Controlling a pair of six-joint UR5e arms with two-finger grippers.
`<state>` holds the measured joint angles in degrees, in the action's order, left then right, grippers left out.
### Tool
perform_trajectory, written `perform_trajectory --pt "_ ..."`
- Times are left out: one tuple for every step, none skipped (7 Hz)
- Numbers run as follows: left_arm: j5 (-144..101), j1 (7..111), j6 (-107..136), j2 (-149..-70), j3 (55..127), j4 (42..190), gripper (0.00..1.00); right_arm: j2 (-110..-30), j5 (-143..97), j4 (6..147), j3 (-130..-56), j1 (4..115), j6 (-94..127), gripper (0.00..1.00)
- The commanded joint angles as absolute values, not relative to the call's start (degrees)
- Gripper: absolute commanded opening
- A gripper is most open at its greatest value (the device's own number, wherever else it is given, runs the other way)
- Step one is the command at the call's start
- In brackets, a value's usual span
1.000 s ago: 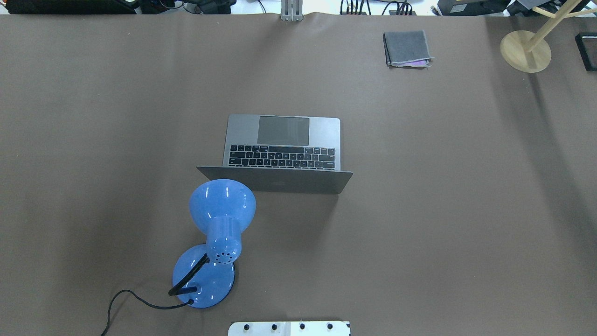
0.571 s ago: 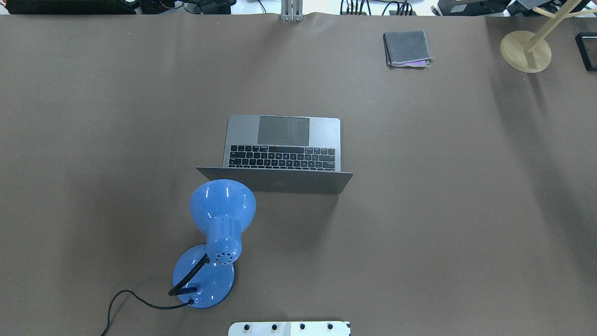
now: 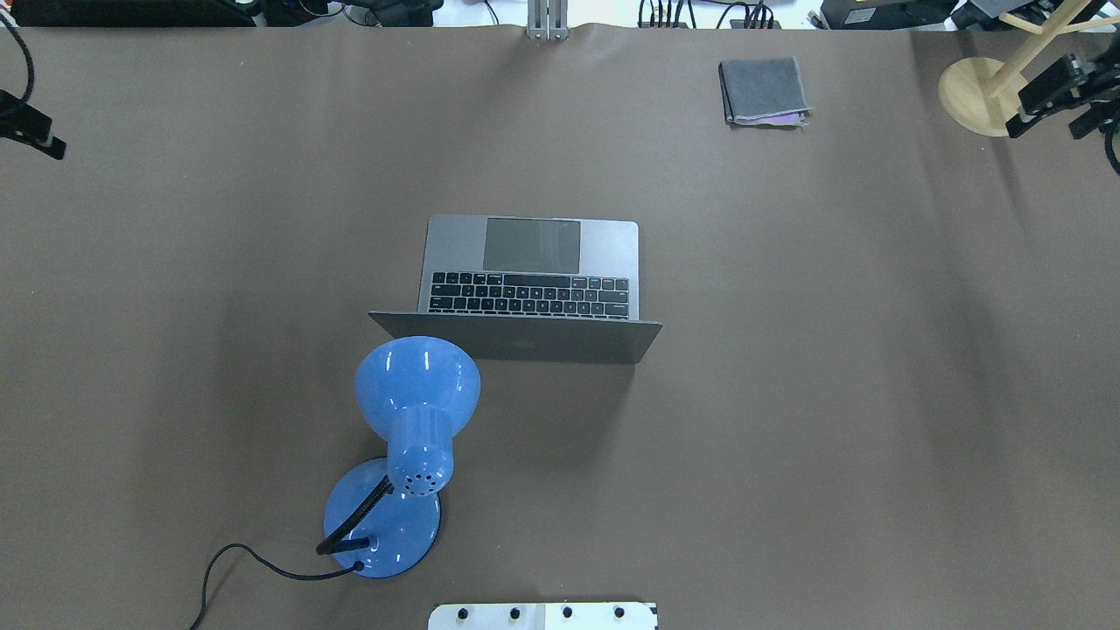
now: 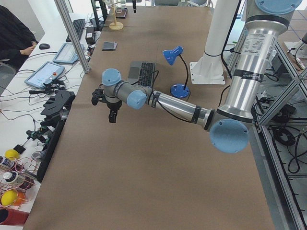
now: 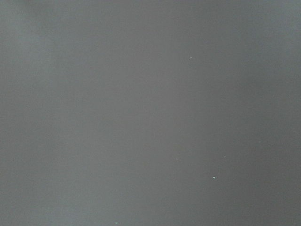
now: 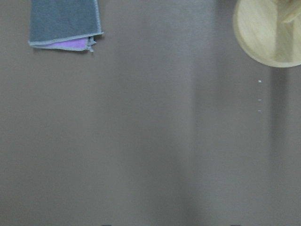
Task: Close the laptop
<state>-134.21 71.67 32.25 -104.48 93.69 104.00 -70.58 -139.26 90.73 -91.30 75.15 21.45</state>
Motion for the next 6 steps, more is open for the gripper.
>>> perform_trajectory --pt "-136.57 65.06 45.85 -107.31 94.56 108.37 0.51 -70.4 -142.62 79.32 -91.76 68.49 38.6 0.67" --pt "-141.8 63.82 45.97 -107.31 95.01 108.02 0.24 -70.49 -147.61 78.41 -92.02 67.25 39.89 0.5" --pt "-144.12 61.46 46.05 -107.14 96.66 107.93 0.02 -70.4 -150.27 78.22 -94.2 64.45 39.9 0.32" --pt "-144.31 59.26 46.05 -106.88 98.85 107.67 0.0 -71.44 -150.64 78.31 -97.87 61.9 39.9 0.0" --pt "-144.32 56.45 46.23 -106.79 100.18 107.49 0.0 -73.46 -150.91 78.31 -101.83 59.53 39.9 0.0" --pt "-144.32 54.25 47.97 -106.87 101.24 107.58 0.0 -73.91 -151.17 78.31 -104.13 56.02 40.69 0.0"
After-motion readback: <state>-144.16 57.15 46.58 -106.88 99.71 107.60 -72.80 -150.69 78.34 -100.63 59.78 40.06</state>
